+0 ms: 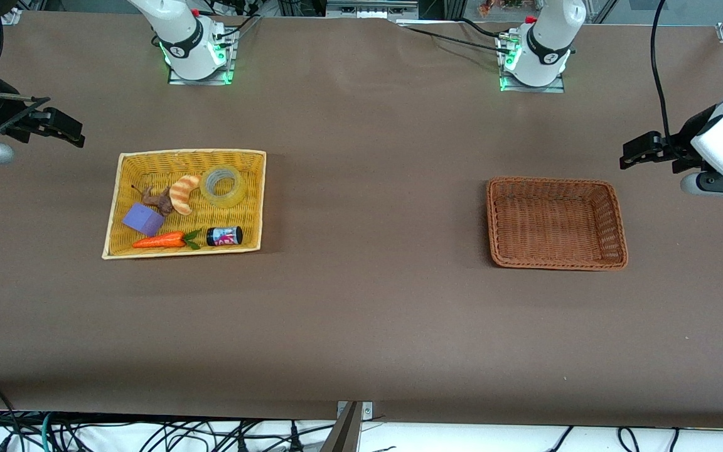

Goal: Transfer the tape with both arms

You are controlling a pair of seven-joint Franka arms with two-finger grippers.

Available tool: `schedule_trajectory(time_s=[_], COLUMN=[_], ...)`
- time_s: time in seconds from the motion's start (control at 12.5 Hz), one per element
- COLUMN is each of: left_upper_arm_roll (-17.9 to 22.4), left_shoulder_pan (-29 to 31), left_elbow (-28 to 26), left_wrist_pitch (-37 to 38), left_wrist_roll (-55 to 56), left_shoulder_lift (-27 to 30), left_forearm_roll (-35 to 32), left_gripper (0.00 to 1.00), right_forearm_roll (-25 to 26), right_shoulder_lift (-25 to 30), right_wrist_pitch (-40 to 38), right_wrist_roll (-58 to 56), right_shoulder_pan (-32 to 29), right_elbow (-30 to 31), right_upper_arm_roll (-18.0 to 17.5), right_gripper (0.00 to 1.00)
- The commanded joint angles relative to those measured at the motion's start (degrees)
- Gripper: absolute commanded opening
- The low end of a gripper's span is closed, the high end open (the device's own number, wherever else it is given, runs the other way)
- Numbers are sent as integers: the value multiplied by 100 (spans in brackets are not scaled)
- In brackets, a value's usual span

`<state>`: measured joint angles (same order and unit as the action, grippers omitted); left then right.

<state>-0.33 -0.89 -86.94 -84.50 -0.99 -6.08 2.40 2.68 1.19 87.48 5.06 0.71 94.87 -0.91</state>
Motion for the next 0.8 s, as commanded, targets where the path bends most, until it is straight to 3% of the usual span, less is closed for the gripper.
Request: schedule_trajectory(time_s=[0.0,0.72], left_upper_arm_roll=[16,16], left_shoulder_pan=[2,10], left_elbow=[19,10], left_wrist_pitch=[-40,-40], left_wrist_roll=[-103,-112], left_shoulder_lift=[1,1], left_forearm_roll=[182,182], left_gripper=[100,100], right_forearm_roll=[49,-4], right_shoulder_lift=[83,65], right_wrist_pitch=[76,77], right_wrist_roll=[74,92], right_shoulder_pan=[-106,-115], right_elbow=[67,67], right_upper_arm_roll=[-102,-93], right_gripper=[100,100])
